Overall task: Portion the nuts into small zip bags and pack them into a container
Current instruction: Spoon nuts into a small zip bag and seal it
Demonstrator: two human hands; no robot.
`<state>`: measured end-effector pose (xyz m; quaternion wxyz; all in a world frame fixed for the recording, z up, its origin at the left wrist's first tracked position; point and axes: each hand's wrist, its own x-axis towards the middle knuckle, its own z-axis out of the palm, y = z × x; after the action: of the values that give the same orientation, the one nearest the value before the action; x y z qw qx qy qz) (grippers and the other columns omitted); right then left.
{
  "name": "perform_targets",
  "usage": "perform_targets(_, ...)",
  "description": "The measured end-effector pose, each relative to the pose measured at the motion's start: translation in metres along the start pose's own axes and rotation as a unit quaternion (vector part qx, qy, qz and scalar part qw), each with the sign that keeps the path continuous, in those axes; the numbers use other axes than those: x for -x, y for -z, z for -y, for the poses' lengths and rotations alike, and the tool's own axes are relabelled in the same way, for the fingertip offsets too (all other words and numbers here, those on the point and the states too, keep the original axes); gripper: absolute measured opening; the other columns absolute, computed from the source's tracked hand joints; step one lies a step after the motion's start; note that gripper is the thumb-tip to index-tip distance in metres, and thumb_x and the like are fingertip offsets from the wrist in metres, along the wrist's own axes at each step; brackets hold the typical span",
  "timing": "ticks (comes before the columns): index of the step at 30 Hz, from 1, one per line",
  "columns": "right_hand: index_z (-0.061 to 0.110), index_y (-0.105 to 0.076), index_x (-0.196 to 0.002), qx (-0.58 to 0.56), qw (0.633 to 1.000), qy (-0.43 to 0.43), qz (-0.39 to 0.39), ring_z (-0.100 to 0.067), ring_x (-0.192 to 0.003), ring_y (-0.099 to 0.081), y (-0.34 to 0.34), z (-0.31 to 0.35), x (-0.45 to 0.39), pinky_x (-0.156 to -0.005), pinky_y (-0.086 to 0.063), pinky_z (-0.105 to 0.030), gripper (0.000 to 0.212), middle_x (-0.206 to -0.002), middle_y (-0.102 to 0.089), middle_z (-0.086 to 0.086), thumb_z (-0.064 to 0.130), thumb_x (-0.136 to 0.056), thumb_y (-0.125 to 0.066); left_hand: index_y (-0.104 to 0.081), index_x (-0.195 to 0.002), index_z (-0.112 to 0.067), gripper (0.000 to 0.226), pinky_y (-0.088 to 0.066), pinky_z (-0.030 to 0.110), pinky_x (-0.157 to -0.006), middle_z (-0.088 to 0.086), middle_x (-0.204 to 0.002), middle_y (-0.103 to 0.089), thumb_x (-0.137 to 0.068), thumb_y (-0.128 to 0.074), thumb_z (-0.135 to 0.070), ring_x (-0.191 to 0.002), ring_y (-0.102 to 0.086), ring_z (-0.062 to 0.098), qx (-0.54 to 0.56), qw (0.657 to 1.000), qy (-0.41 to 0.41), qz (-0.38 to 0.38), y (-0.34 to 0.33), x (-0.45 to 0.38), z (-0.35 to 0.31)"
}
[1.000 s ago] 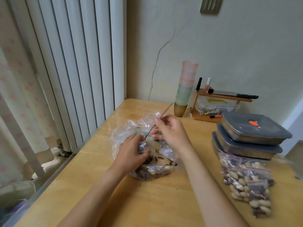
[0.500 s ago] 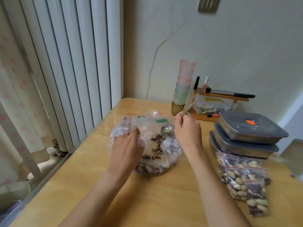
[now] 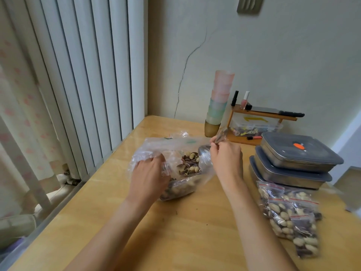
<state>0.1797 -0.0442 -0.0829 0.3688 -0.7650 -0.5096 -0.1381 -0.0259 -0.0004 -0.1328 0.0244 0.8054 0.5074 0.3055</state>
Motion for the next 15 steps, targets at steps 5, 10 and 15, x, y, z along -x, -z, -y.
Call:
perform_targets(5,0.017,-0.077,-0.115,-0.01,0.999,0.042,-0.012,-0.027,-0.085,-0.072,-0.015,0.004,0.009,-0.076,-0.055,-0.032,0.024,-0.1,-0.078,-0.007,0.013,-0.102,-0.057,-0.062,-0.123,-0.017,0.041,-0.045,0.035,-0.088,0.002,-0.112,-0.073,-0.083,-0.067,-0.02,-0.101,-0.066,0.028,0.01,1.0,0.006,-0.001,-0.001,0.003,0.001)
perform_targets(10,0.027,-0.077,-0.108,-0.057,0.998,0.036,0.02,-0.029,-0.081,-0.07,-0.027,0.006,0.018,-0.072,-0.059,-0.042,0.026,-0.096,-0.077,-0.002,0.009,-0.094,-0.065,-0.058,-0.128,-0.017,0.044,-0.046,0.034,-0.089,0.001,-0.12,-0.069,-0.085,-0.068,-0.021,-0.11,-0.062,0.027,0.041,0.999,0.017,0.002,-0.001,0.006,0.001)
perform_targets(15,0.031,-0.077,-0.111,-0.033,0.995,0.059,0.07,-0.028,-0.085,-0.07,-0.021,0.01,0.017,-0.072,-0.059,-0.039,0.026,-0.098,-0.079,0.002,0.024,-0.096,-0.057,-0.055,-0.123,-0.017,0.04,-0.047,0.035,-0.085,0.001,-0.118,-0.069,-0.085,-0.067,-0.024,-0.105,-0.062,0.026,0.052,0.998,0.018,0.003,0.0,0.006,0.002)
